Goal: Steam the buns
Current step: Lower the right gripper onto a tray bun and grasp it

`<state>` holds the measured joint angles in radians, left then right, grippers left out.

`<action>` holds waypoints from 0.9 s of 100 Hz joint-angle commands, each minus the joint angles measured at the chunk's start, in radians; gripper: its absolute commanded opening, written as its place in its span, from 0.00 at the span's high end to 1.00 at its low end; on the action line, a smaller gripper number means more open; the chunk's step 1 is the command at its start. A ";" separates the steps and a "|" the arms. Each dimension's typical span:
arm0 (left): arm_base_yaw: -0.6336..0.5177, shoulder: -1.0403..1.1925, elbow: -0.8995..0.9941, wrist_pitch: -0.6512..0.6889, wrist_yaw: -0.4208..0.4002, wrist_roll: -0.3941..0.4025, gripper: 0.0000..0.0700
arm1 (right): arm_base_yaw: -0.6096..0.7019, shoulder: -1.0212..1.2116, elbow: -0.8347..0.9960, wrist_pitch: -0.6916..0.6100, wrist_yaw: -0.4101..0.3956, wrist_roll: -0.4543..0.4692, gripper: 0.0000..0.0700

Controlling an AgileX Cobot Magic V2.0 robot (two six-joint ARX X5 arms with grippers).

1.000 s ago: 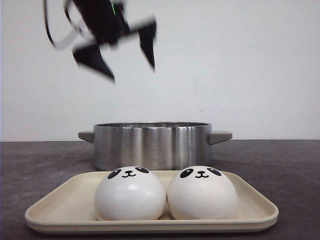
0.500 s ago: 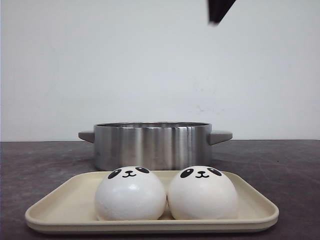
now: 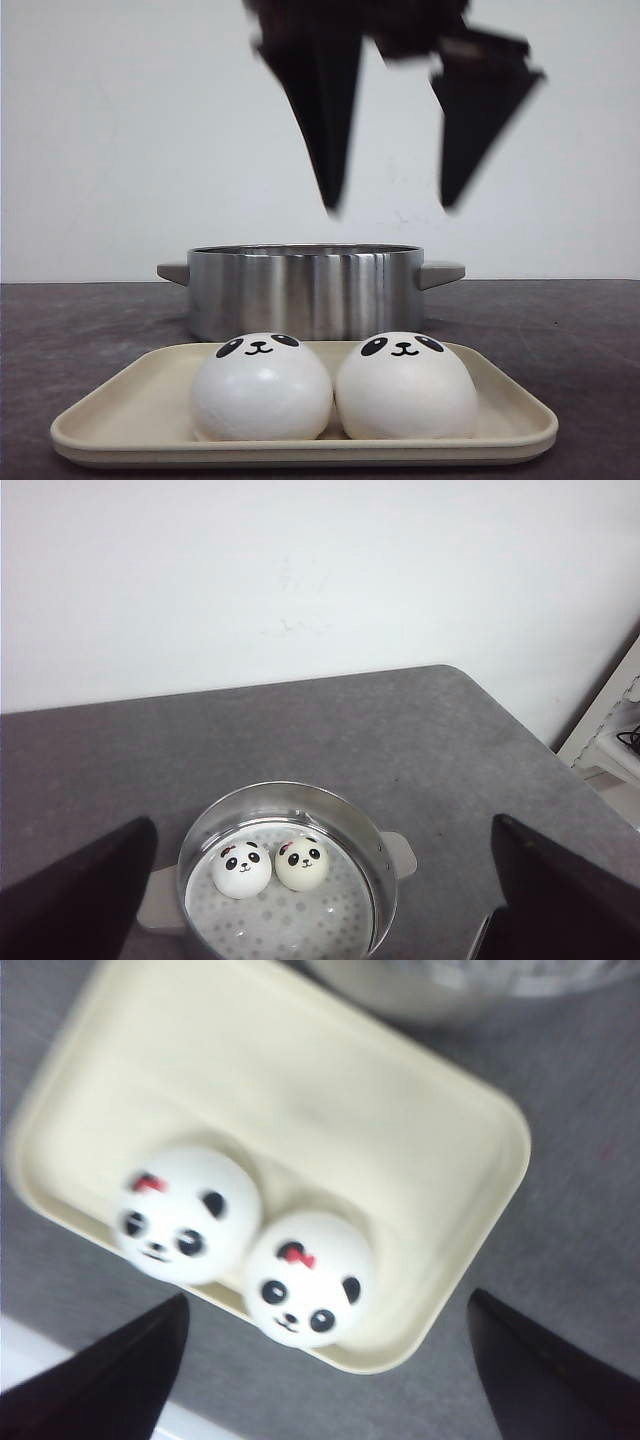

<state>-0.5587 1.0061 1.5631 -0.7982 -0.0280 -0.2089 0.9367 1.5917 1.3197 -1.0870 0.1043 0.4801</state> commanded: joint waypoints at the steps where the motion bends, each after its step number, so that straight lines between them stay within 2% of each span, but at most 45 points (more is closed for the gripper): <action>1: -0.006 0.004 0.020 0.004 -0.002 0.014 0.00 | 0.005 0.018 -0.040 0.043 -0.004 0.040 0.23; 19: -0.006 0.000 0.020 0.005 -0.002 0.014 0.00 | -0.002 0.018 -0.196 0.203 -0.106 0.110 0.23; 33: -0.006 0.008 0.020 0.006 -0.002 0.014 0.00 | -0.001 0.018 -0.254 0.299 -0.116 0.146 0.24; 46: -0.007 0.016 0.019 0.006 -0.002 0.014 0.00 | -0.006 0.019 -0.266 0.320 -0.116 0.164 0.35; 69: -0.013 0.029 0.019 0.006 -0.001 0.014 0.00 | -0.019 0.031 -0.266 0.309 -0.127 0.167 0.36; 84: -0.013 0.029 0.019 0.006 -0.002 0.014 0.00 | -0.024 0.073 -0.266 0.309 -0.200 0.145 0.57; 90: -0.013 0.029 0.019 0.005 -0.002 0.016 0.00 | -0.024 0.092 -0.266 0.315 -0.217 0.128 0.78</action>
<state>-0.5648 1.0271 1.5631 -0.8021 -0.0277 -0.2073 0.8989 1.6371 1.0515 -0.7696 -0.0853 0.6300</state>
